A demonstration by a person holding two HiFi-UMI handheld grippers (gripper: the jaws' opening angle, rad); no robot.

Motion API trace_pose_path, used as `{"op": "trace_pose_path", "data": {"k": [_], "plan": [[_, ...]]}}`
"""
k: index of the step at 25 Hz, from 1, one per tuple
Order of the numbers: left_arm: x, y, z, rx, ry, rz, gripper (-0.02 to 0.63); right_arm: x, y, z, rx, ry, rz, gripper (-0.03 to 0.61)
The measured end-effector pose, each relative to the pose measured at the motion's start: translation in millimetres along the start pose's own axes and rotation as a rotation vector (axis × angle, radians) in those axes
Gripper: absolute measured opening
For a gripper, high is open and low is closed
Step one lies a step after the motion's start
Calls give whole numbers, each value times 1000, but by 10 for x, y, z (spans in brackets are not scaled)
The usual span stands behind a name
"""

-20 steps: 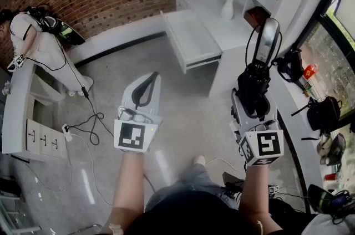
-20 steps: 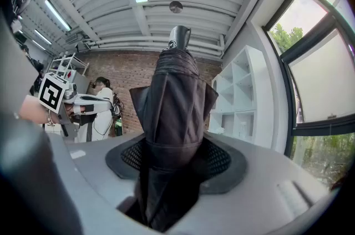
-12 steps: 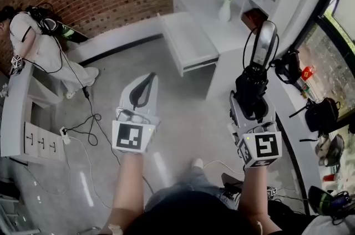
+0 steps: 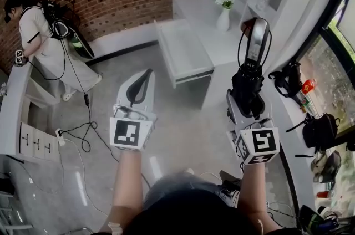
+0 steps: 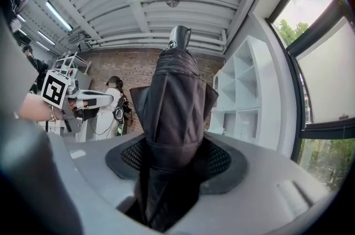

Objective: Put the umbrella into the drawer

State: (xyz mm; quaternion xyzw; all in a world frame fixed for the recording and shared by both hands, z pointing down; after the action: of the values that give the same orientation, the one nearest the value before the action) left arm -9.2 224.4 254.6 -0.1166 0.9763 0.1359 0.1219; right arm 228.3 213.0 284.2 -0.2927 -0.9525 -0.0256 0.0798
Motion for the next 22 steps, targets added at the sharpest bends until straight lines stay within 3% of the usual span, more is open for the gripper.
{"op": "trace_pose_path", "data": {"k": [7,22], "plan": [[-201,-336,-59,10,6,2,-6,-369,-100,-143,11,-24,28,252],[87,-992,-402,29,27,13,-6,-657,-742,-360,48,-47,29,253]]}}
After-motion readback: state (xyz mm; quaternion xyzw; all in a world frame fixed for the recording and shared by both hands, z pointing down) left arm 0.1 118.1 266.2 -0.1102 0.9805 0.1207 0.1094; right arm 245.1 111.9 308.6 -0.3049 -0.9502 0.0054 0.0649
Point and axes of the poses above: the fingertips, and each gripper's own axes: y backward along the fingers, x to its left, z out of its top, the point moved 2 cm from there along y, backward along the fingers, and after that the axes turned 4 degrees about z, right-handed, at the moved point
